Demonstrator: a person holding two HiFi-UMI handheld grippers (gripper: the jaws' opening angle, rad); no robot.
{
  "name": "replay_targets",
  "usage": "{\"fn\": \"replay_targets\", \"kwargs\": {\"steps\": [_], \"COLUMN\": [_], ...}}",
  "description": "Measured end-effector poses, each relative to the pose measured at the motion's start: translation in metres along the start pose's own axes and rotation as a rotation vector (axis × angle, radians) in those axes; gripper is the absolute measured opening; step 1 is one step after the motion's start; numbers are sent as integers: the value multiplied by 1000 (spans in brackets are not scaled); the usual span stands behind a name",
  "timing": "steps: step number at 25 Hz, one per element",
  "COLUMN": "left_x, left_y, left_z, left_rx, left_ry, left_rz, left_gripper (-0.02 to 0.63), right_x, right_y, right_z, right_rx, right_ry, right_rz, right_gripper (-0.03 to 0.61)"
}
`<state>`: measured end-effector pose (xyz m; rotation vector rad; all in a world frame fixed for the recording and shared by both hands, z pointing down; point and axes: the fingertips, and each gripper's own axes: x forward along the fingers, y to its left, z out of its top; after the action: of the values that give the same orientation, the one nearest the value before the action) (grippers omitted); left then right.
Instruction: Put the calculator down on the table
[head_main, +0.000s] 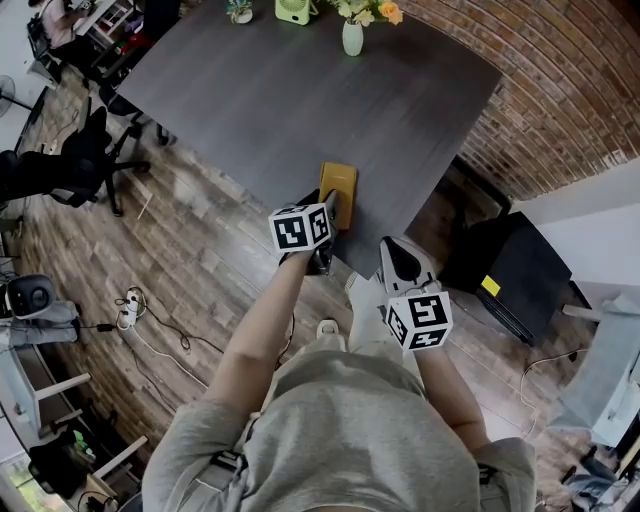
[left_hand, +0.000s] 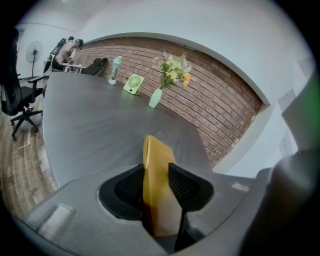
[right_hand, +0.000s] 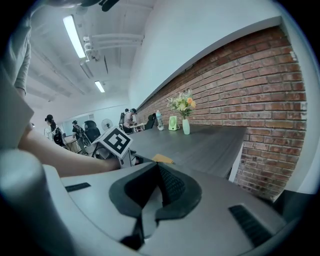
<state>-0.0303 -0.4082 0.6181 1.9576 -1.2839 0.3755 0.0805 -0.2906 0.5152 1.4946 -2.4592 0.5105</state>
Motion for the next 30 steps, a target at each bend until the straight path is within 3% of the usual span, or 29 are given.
{"fn": "replay_targets", "kwargs": {"steps": [5,14,20,30], "left_x": [-3,-13,-38,-100], "left_y": [5,1,-12,-25], "left_z": [-3,-3,1,-2], "left_rx": [34,7,38,59], "left_ry": [13,-12,-63,-146], "left_rz": [40,16,-17,-41], "left_gripper": [149,149,144,67], "right_x": [-3,-10,-20,-48], "right_y": [2,7,16,43], "right_z": [0,1,3,7], "right_rx": [0,-2,-6,-17], "right_ry": [-4,-10,-25,-59], "right_rz": [-7,-14,-25,-42], "right_gripper": [2,2,2,2]}}
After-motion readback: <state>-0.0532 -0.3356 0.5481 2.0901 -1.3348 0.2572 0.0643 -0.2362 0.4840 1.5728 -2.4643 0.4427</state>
